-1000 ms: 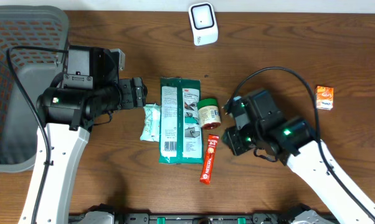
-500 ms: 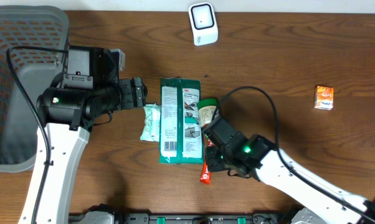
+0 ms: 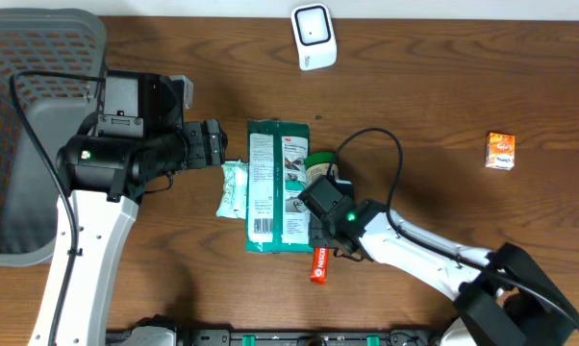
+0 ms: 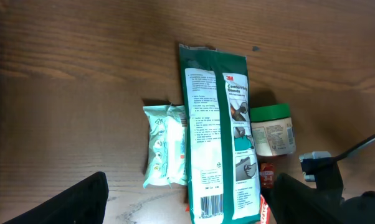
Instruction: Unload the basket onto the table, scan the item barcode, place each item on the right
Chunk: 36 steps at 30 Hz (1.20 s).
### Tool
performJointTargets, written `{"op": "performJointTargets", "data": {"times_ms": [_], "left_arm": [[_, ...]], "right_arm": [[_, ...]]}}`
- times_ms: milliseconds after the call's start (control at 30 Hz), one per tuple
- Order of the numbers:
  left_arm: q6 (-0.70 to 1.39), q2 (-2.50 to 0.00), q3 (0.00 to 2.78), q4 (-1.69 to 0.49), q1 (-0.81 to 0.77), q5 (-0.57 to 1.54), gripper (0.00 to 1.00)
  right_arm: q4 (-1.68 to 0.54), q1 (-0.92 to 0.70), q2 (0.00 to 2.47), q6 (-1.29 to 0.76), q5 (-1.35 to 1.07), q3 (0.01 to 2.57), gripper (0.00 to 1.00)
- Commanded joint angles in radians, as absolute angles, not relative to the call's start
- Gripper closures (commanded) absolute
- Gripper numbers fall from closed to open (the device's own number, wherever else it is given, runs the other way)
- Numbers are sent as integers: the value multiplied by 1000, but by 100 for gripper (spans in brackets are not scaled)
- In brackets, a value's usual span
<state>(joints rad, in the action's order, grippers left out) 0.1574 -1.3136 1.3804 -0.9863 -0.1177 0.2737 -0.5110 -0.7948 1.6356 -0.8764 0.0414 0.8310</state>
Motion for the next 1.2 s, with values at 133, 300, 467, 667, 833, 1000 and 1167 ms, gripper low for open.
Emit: {"op": "performJointTargets", "data": {"times_ms": [133, 300, 467, 667, 833, 1000, 1167], "left_arm": [[159, -1313, 1393, -987, -116, 264, 15], [159, -1313, 1393, -987, -116, 264, 15], [159, -1313, 1393, -987, -116, 264, 16], [159, -1313, 1393, -987, -116, 264, 16], [159, -1313, 1393, -987, -116, 264, 15], [159, -1313, 1393, -987, -116, 264, 15], [159, -1313, 1393, -987, -116, 264, 16]], "right_arm": [[-514, -772, 1646, -957, 101, 824, 83], [-540, -765, 1649, -957, 108, 822, 99], [-618, -732, 1603, -949, 113, 825, 99], [-873, -608, 1406, -856, 344, 825, 99], [-865, -489, 1341, -661, 314, 825, 99], [-803, -467, 1363, -654, 53, 819, 70], [-818, -513, 1406, -733, -88, 816, 69]]}}
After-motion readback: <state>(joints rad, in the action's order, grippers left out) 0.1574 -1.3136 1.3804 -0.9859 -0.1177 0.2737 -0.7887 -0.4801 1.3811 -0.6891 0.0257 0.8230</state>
